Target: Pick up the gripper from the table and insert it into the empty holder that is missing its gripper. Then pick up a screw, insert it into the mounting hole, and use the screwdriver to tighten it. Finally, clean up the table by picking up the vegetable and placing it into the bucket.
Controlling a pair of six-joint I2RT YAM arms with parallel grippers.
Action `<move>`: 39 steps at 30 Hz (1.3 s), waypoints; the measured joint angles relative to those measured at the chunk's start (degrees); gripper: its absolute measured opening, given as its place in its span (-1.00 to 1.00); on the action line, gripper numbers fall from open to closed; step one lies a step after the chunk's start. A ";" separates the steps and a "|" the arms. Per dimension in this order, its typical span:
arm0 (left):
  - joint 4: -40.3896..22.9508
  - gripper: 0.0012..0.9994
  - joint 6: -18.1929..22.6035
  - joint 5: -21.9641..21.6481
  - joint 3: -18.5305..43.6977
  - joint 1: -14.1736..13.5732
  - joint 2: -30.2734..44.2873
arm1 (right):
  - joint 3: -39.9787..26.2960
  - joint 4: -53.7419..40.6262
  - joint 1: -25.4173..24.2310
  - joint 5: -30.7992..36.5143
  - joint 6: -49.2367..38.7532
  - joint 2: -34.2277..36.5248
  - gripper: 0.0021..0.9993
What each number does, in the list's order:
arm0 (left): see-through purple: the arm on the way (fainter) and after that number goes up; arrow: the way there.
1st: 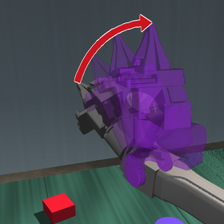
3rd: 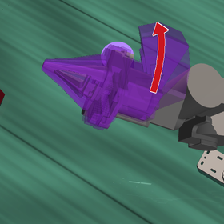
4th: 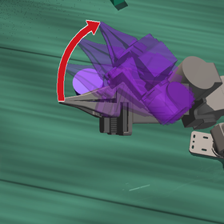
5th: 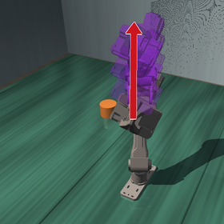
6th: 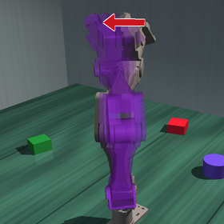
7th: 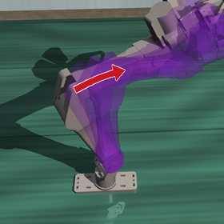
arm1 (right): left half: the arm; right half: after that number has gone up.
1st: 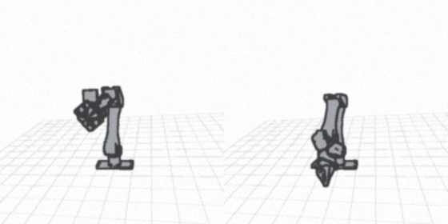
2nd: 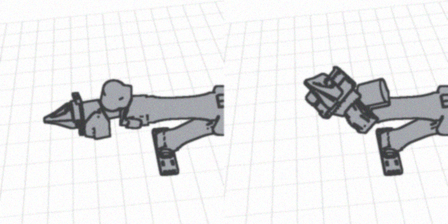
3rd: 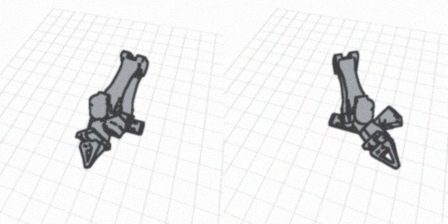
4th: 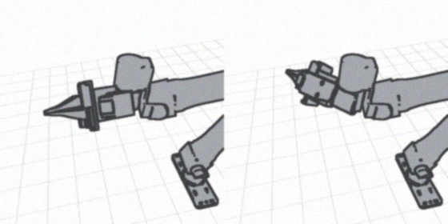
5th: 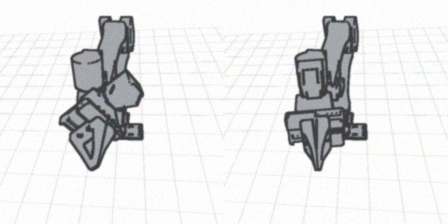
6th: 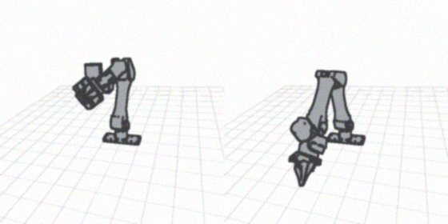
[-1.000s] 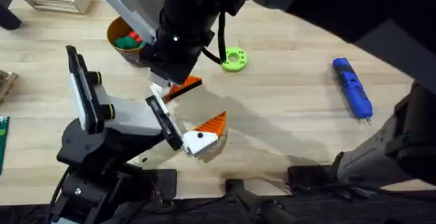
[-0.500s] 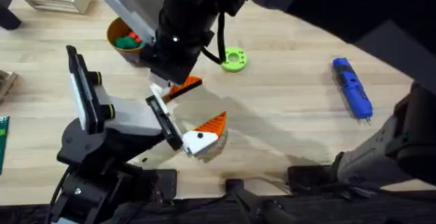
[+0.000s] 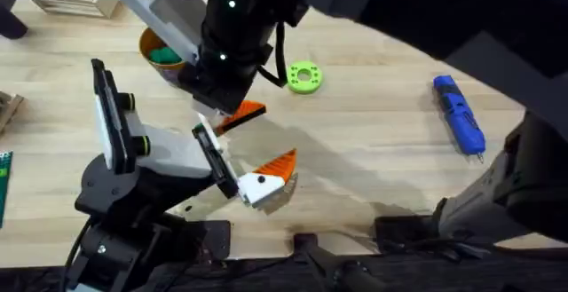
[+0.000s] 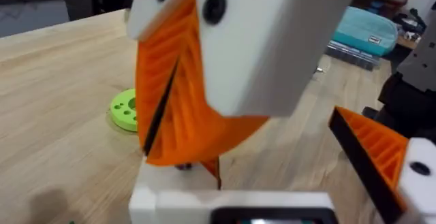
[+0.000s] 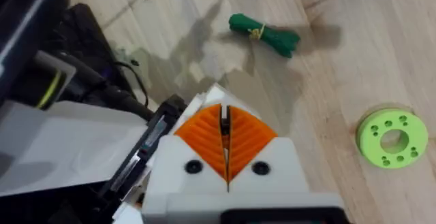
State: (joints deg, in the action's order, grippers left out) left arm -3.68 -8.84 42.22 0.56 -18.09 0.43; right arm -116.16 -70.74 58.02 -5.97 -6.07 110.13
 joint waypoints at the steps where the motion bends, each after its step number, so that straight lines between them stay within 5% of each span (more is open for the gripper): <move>1: 0.00 0.97 0.02 0.00 0.00 0.00 0.00 | 0.00 0.02 0.00 0.34 0.00 0.00 -0.99; 39: 0.00 0.97 0.09 0.02 0.00 0.00 0.00 | -0.04 -0.53 0.11 -0.29 -0.17 0.07 -0.99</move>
State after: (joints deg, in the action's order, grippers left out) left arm -3.68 -8.75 42.24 0.56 -18.09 0.43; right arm -116.20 -71.27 58.13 -6.26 -6.24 110.20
